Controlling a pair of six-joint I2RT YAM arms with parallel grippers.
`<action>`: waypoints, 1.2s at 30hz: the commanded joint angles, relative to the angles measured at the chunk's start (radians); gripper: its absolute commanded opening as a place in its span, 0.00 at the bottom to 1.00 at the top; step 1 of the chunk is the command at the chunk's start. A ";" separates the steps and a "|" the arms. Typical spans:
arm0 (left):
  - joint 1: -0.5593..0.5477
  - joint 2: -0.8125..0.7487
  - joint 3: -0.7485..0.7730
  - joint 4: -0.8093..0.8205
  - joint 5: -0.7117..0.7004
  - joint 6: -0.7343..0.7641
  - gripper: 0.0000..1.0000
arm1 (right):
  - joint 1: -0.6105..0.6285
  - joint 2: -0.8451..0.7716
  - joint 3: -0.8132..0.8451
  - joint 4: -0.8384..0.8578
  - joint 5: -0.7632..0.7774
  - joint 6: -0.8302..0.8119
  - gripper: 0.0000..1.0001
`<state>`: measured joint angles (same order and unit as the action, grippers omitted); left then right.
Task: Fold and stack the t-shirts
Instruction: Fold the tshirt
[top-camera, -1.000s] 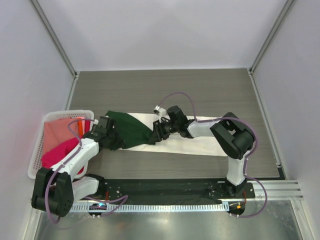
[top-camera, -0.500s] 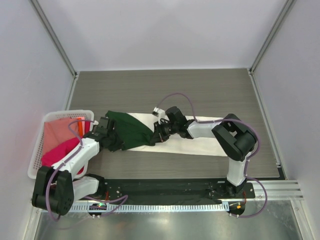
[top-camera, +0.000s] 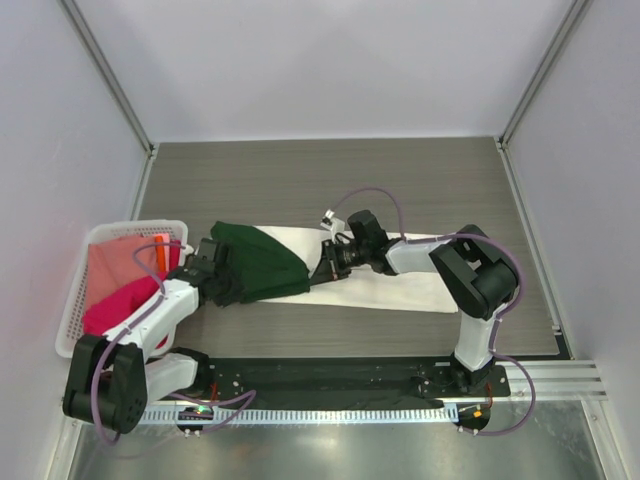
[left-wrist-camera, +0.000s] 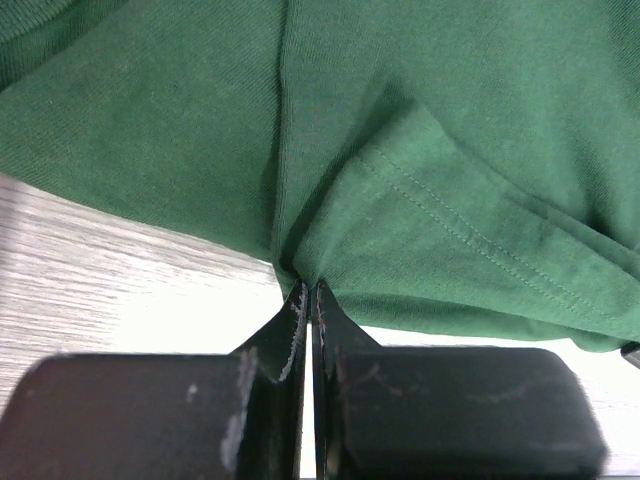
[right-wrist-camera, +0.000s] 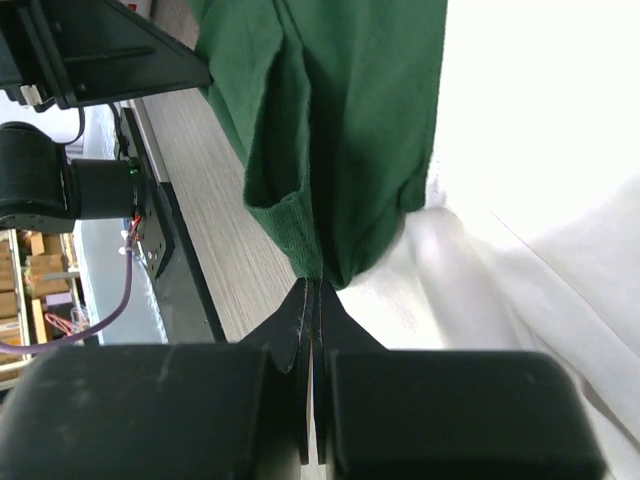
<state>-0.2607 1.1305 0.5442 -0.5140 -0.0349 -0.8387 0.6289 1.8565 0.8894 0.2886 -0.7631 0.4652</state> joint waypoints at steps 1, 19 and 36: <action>-0.002 -0.021 -0.012 0.006 -0.013 -0.003 0.00 | -0.012 -0.033 0.012 -0.051 0.011 0.007 0.01; -0.003 -0.182 0.052 -0.061 0.013 -0.023 0.48 | 0.014 -0.121 0.085 -0.193 0.058 0.000 0.33; -0.003 0.158 0.031 0.163 0.000 -0.095 0.37 | 0.071 0.101 0.128 -0.124 0.074 0.147 0.12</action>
<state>-0.2607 1.2572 0.5991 -0.4129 0.0288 -0.9054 0.7147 1.9453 1.0473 0.1513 -0.6987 0.5823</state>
